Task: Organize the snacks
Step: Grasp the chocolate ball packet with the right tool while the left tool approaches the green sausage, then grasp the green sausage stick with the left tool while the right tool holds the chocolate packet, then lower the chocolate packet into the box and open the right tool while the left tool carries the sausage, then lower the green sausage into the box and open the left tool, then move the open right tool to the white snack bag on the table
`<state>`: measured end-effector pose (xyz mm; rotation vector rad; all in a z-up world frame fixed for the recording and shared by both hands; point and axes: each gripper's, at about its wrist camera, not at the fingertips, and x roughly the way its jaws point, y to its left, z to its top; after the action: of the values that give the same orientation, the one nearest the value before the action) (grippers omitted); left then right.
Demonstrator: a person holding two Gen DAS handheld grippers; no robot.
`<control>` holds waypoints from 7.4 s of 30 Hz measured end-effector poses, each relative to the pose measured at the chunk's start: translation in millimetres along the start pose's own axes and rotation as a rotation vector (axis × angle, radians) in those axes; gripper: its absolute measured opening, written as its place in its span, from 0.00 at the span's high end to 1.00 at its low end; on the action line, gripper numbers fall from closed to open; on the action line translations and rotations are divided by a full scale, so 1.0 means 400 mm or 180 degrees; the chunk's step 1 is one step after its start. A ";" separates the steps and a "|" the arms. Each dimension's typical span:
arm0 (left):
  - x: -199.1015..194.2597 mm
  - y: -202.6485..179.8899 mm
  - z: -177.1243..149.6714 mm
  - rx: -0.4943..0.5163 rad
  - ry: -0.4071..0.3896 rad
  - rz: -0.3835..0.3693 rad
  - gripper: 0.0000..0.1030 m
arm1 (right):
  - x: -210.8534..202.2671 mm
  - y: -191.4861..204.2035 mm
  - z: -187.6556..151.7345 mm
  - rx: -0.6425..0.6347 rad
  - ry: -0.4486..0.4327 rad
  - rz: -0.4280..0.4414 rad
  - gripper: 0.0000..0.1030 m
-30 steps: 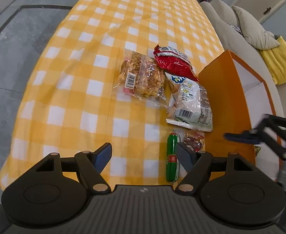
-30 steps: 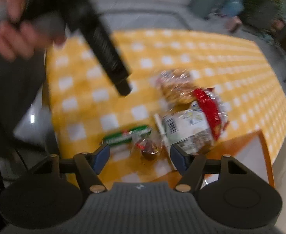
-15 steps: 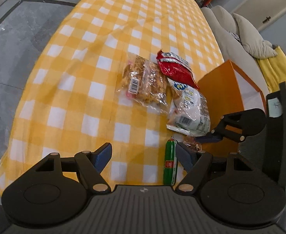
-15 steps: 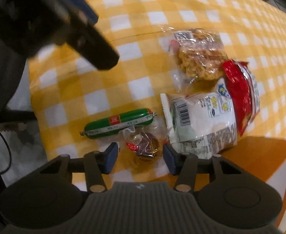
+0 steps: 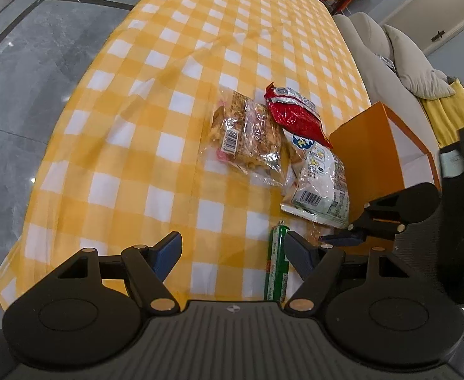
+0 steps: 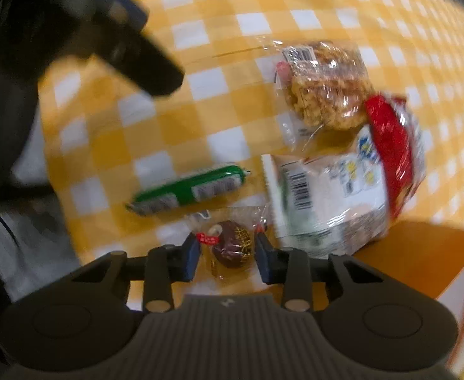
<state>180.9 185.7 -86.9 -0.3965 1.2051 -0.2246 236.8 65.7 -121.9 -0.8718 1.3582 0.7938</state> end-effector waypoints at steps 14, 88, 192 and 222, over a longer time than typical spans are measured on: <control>-0.005 -0.021 -0.019 0.0025 -0.0024 -0.0160 0.18 | -0.212 -0.080 -0.124 0.1250 -0.1135 0.0165 0.67; -0.019 -0.503 -0.058 0.0790 -0.0473 -0.0517 0.76 | -0.211 -0.165 -0.776 0.4101 -0.2813 0.0223 0.66; 0.229 -0.680 -0.072 0.0804 -0.0205 0.0184 0.29 | -0.192 -0.200 -0.878 0.4138 -0.2054 0.0109 0.14; -0.177 -0.416 -0.040 0.0383 -0.0725 0.0271 0.20 | -0.290 -0.096 -0.694 0.3651 -0.2270 0.0370 0.21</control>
<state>148.0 57.8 37.9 -0.2574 0.9769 -0.1725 131.8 -194.7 -7.3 0.3783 0.9625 0.2393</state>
